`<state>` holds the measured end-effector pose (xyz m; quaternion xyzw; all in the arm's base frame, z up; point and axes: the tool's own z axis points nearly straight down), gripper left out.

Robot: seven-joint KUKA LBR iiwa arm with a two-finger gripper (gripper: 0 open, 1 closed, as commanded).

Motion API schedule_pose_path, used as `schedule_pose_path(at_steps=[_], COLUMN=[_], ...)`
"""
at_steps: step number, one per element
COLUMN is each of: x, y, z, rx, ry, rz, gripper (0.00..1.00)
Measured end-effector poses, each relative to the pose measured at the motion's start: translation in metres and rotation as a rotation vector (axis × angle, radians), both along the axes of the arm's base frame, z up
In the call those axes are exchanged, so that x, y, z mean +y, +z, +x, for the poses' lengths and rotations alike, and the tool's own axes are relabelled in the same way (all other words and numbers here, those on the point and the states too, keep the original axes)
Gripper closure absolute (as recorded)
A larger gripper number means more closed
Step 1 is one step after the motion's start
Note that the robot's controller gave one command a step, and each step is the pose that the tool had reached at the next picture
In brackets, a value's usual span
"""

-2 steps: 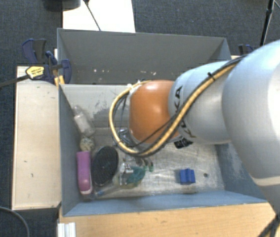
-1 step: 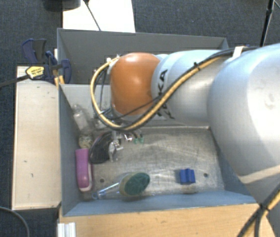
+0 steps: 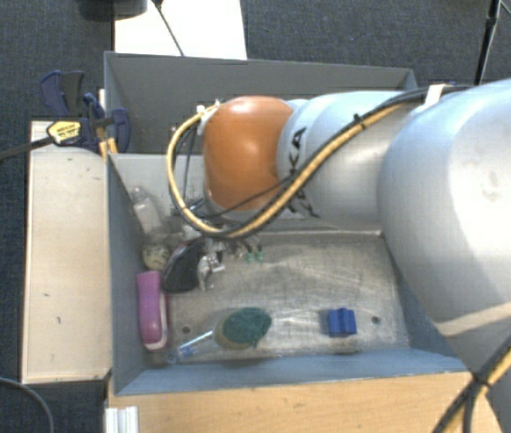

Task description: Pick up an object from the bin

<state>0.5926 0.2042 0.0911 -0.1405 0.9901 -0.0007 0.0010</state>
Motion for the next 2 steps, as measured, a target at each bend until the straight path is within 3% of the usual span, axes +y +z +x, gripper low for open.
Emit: schedule_pose_path(at_steps=[1, 2], x=[0.026, 0.038], y=[0.095, 0.208], z=[0.002, -0.003], rx=[-0.008, -0.009], ry=[-0.008, -0.048], rz=[0.006, 0.007], gripper=[1.00, 1.00])
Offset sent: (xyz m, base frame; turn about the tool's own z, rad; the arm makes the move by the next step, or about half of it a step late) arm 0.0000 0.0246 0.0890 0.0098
